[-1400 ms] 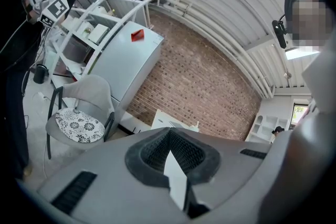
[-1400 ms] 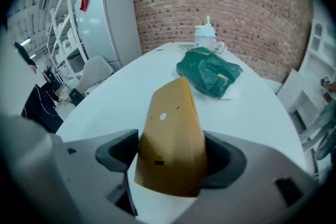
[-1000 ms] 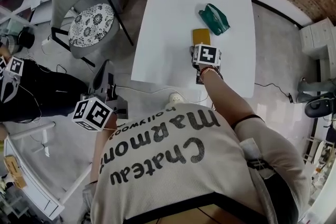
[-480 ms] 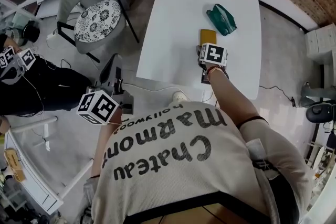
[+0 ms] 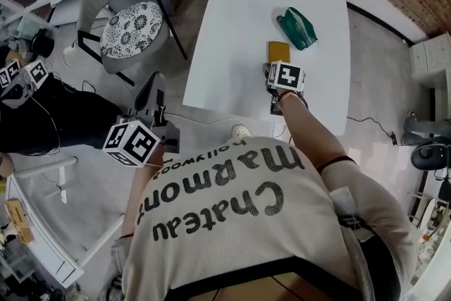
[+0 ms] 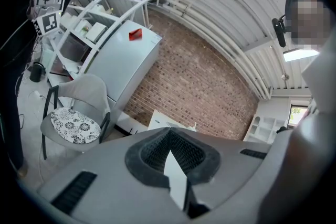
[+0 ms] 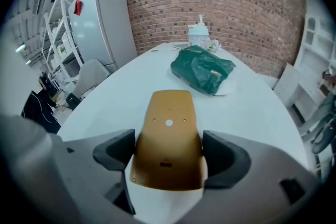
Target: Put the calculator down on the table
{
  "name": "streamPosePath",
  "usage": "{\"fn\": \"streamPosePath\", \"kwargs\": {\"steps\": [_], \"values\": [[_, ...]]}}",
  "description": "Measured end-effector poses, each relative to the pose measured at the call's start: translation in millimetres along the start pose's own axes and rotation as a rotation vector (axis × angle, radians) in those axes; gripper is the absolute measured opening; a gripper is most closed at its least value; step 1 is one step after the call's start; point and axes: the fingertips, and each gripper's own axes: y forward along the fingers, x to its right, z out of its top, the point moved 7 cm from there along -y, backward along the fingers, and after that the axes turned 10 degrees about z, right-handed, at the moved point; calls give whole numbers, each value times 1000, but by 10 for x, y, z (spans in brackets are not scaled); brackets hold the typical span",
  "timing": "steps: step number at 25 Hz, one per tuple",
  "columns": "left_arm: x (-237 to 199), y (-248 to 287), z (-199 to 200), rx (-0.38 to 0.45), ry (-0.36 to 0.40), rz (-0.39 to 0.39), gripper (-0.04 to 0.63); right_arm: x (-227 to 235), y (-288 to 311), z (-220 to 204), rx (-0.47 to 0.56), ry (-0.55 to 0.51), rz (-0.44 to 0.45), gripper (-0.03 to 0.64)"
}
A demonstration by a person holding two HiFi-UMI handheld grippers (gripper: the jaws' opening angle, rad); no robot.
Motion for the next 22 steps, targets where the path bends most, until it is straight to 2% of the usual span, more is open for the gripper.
{"fn": "streamPosePath", "kwargs": {"steps": [12, 15, 19, 22], "values": [[12, -79, 35, 11, 8, 5, 2, -12, 1, 3, -1, -14, 12, 412], [8, -126, 50, 13, 10, 2, 2, -49, -27, -9, -11, -31, 34, 437], [1, -189, 38, 3, 9, -4, 2, -49, -138, -102, -26, 33, 48, 457], [24, -189, 52, 3, 16, -26, 2, -101, -257, -93, 2, 69, 55, 462]]}}
